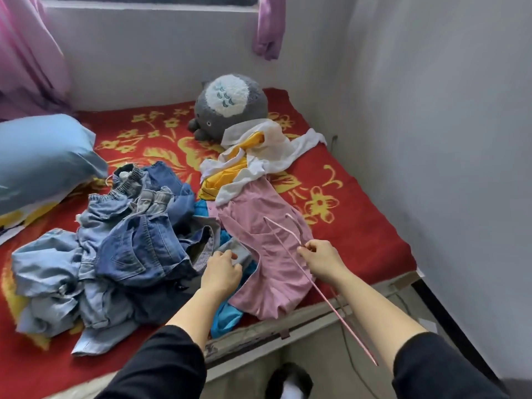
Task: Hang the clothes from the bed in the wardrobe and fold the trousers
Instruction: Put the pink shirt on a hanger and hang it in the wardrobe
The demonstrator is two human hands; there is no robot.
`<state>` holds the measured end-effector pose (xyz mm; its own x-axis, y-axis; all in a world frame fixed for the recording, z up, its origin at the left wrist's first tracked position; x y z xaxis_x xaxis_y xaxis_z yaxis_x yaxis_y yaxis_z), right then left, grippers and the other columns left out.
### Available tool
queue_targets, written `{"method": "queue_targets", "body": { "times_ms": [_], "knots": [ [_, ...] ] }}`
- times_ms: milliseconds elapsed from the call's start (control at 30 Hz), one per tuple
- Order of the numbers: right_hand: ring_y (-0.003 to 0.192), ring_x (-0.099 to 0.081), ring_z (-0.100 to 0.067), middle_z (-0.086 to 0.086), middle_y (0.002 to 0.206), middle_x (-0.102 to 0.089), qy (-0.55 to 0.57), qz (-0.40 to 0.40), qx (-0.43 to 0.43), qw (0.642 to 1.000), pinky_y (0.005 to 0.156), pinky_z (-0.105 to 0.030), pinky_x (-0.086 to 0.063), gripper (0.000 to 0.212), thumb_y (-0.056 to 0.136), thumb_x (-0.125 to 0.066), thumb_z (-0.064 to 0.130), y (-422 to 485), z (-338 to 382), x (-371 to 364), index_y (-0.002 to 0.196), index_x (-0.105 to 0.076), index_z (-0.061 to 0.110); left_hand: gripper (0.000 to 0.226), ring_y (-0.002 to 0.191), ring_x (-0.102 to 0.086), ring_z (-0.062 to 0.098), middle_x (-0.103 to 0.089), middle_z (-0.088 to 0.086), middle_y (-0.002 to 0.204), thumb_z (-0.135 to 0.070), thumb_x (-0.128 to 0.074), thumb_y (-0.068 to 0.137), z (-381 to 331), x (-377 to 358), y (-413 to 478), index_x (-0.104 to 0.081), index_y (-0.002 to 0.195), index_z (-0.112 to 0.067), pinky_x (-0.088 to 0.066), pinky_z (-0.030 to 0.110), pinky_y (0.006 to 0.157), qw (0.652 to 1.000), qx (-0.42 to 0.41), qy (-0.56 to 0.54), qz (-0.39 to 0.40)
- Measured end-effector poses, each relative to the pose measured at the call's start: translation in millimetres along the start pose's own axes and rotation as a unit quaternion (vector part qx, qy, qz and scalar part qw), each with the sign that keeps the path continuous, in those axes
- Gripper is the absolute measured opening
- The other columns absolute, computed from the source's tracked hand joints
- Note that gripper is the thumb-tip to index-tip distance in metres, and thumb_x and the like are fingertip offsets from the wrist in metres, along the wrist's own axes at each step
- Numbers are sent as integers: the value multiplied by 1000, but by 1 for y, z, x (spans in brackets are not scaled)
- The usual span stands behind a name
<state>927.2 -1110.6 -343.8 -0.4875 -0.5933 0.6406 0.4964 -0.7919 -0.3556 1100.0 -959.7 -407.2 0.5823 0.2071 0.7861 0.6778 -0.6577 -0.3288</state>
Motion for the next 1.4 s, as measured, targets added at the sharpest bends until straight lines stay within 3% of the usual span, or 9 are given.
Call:
{"method": "queue_targets", "body": {
  "times_ms": [400, 667, 800, 900, 1000, 1167, 1267, 1333, 1400],
  "knots": [
    [65, -63, -25, -3, 62, -62, -45, 67, -13, 997, 69, -41, -51, 17, 87, -56, 17, 205, -40, 10, 71, -60, 12, 38, 128, -35, 33, -46, 17, 136, -16, -43, 92, -15, -85, 149, -56, 128, -9, -33, 40, 105, 992, 110, 45, 40],
    [62, -52, -17, 3, 62, -53, -40, 117, -61, 990, 53, -22, -41, 28, 91, -57, 14, 242, -77, -39, 64, -51, 16, 45, 137, -25, 28, -32, 6, 150, -22, -47, 92, -4, -127, 209, -51, 136, -33, -31, 40, 107, 974, 0, 209, 90],
    [55, -48, -1, 13, 55, -49, -25, 108, -77, 991, 71, -40, -57, 41, 89, -61, 9, 246, -88, -48, 53, -44, 20, 41, 137, -21, 28, -32, 4, 147, -20, -48, 91, -3, -144, 227, -56, 129, -33, -26, 45, 107, 958, -14, 255, 134],
    [61, -56, -13, 5, 60, -50, -41, 113, -73, 990, 71, -43, -57, 40, 90, -59, 10, 250, -92, -51, 55, -41, 16, 28, 128, -30, 25, -42, 0, 132, -22, -49, 90, -4, -147, 236, -65, 113, -28, -28, 42, 103, 933, -50, 330, 135],
    [66, -53, -22, 4, 59, -47, -55, 116, -59, 990, 58, -22, -46, 40, 92, -58, 13, 250, -90, -50, 56, -41, 17, 18, 109, -50, 21, -61, -2, 104, -18, -47, 89, -17, -141, 239, -63, 93, -25, -30, 36, 90, 962, -78, 239, 107],
    [68, -52, -19, -5, 70, -55, 153, 150, -164, 963, 62, -32, -44, 11, 77, -72, 4, 240, -78, -46, 77, -60, 6, 13, 86, -63, 21, -71, 2, 91, -12, -57, 85, -60, -110, 229, -67, 93, -19, -45, 30, 71, 983, -114, -23, 144],
    [79, -56, -11, -1, 86, -62, 192, 184, -162, 950, 60, -15, -44, 38, 68, -84, 12, 229, -63, -45, 99, -64, 4, 11, 65, -61, 4, -69, -4, 69, -14, -66, 80, -85, -79, 226, -70, 80, -24, -41, 11, 56, 984, -98, -126, 84],
    [91, -59, -14, -3, 98, -64, 188, 179, -141, 955, 72, -20, -48, 43, 70, -83, 11, 223, -51, -46, 108, -63, 5, 9, 54, -56, -1, -65, -8, 59, -14, -69, 79, -102, -58, 226, -71, 75, -21, -39, 7, 52, 978, -79, -183, 61],
    [83, -56, -18, -4, 85, -63, 184, 157, -127, 962, 69, -26, -45, 11, 82, -70, 3, 221, -41, -46, 91, -68, 8, 6, 57, -57, 0, -66, -7, 62, -14, -70, 80, -115, -43, 226, -73, 78, -19, -45, 13, 58, 965, -81, -232, 91]
  ]
}}
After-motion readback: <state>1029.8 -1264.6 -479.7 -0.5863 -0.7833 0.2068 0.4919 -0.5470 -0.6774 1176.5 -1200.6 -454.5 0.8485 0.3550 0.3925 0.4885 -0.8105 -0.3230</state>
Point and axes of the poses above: each hand's wrist, its own y-axis towards the middle knuckle, its own x-axis out of the back of the hand, z = x × y, the point moved 2 cm from there along y, towards the middle knuckle
